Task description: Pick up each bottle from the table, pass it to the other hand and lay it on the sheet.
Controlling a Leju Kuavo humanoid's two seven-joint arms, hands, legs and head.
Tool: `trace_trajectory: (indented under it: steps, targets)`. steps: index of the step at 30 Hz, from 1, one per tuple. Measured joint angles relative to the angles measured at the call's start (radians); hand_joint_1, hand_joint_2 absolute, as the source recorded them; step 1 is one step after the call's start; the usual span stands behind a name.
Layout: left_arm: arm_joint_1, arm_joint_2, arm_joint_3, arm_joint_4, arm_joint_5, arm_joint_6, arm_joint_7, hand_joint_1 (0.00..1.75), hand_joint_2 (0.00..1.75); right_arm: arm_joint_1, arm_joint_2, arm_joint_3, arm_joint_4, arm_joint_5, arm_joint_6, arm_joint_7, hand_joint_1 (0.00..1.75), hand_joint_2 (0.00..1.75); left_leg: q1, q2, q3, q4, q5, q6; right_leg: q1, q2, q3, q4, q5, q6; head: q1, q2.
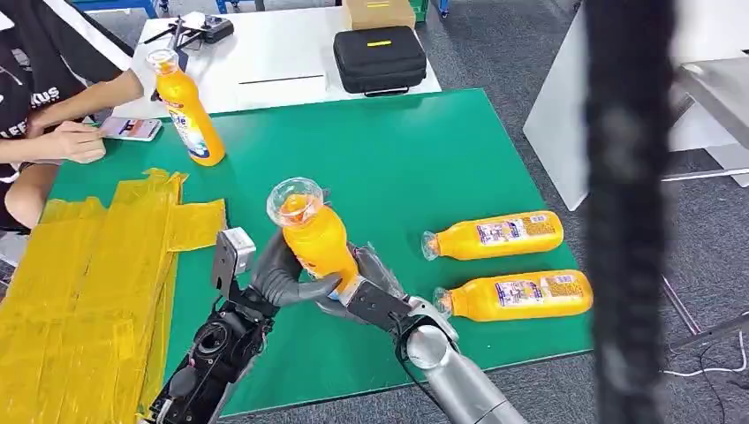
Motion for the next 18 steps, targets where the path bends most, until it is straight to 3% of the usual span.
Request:
trace_trajectory:
  steps: [1,18]
  targets:
    - [-0.001,0.000,0.000,0.002,0.002,0.000,0.000,1.73,1.75,0.000,0.000,0.001,0.000,0.000,0.000,0.000,1.75,1.75,0.000,0.000,0.000,0.000,0.000,0.000,0.000,0.000,0.000,0.000,0.000,0.000,0.000,0.000]
    - [0.000,-0.008,0.015,0.006,0.035,0.040,0.000,1.75,1.75,-0.001,0.000,0.004,0.000,0.003,-0.001,0.002,1.75,1.75,0.000,0.000,0.000,0.000,0.000,0.000,0.000,0.000,0.000,0.000,0.000,0.000,0.001,0.000]
